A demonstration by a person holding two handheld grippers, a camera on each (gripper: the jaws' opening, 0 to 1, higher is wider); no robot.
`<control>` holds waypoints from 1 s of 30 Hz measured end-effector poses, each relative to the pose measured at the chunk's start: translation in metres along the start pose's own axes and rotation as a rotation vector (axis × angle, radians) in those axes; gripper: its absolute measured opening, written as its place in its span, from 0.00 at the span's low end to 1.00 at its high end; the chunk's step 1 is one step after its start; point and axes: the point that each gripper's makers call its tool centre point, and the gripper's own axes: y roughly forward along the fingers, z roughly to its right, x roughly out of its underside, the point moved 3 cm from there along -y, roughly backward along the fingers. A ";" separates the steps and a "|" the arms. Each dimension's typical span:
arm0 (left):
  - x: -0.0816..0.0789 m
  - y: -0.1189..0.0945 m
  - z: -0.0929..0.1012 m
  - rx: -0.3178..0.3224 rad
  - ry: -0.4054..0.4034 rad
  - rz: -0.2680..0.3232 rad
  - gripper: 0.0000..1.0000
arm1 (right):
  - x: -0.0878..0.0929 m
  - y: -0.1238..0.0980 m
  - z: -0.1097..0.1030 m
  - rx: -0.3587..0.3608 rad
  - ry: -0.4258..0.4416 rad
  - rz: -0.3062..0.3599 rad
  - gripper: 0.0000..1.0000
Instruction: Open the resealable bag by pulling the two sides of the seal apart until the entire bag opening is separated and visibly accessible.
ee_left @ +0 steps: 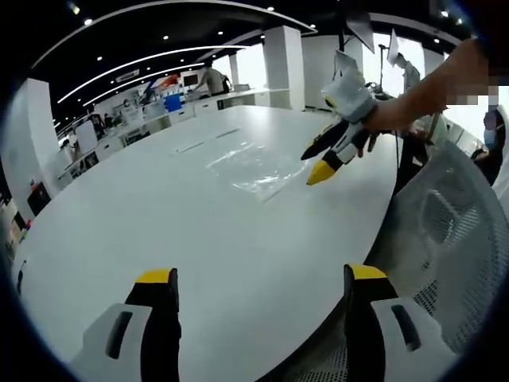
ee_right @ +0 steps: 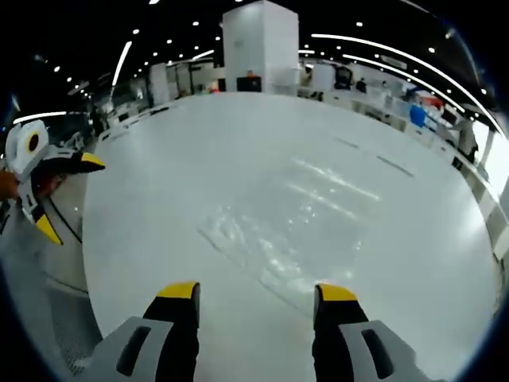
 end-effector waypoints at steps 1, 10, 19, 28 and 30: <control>0.000 0.000 0.000 0.000 -0.001 0.000 0.84 | 0.000 0.000 0.000 0.000 0.000 -0.002 0.54; -0.001 -0.001 -0.001 -0.004 -0.006 0.007 0.83 | 0.000 0.012 0.005 -0.005 0.007 -0.028 0.50; -0.001 0.000 -0.001 -0.004 -0.011 0.002 0.82 | 0.009 0.027 0.010 -0.019 0.087 -0.077 0.35; -0.001 0.000 -0.002 -0.008 -0.008 0.007 0.81 | 0.002 0.027 0.001 -0.039 0.010 -0.083 0.23; -0.001 0.000 -0.002 -0.009 -0.008 0.007 0.81 | 0.001 0.027 0.000 -0.044 0.001 -0.085 0.22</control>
